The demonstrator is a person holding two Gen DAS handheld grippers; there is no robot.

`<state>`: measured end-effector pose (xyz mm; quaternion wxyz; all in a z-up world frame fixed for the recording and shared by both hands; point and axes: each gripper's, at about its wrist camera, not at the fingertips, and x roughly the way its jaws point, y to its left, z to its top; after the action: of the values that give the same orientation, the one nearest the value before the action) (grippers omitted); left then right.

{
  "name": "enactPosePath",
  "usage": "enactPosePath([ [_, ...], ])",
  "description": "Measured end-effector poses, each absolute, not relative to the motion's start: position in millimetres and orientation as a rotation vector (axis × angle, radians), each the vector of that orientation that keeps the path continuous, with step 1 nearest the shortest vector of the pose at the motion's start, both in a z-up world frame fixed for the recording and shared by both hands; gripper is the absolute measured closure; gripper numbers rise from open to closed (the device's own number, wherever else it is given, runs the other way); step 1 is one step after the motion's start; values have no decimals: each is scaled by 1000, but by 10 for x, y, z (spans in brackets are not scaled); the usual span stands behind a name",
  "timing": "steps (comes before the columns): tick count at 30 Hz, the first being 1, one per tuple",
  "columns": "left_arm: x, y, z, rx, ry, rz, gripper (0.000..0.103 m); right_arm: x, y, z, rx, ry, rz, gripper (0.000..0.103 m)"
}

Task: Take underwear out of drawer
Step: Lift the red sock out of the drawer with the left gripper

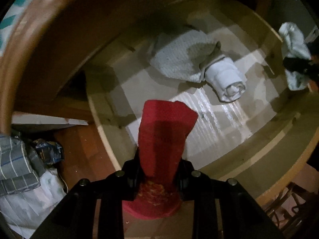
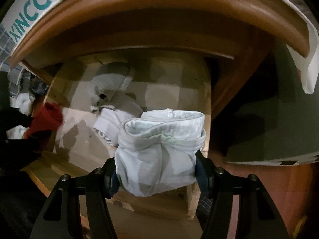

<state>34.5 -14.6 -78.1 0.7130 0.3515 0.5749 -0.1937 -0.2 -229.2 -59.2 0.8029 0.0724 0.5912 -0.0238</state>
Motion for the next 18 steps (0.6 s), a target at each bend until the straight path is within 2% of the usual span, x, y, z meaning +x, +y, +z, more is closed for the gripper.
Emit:
enactPosePath([
  [18,276,295,-36,409,1190,-269,75,-6,-2395,-629,181,1273,-133,44],
])
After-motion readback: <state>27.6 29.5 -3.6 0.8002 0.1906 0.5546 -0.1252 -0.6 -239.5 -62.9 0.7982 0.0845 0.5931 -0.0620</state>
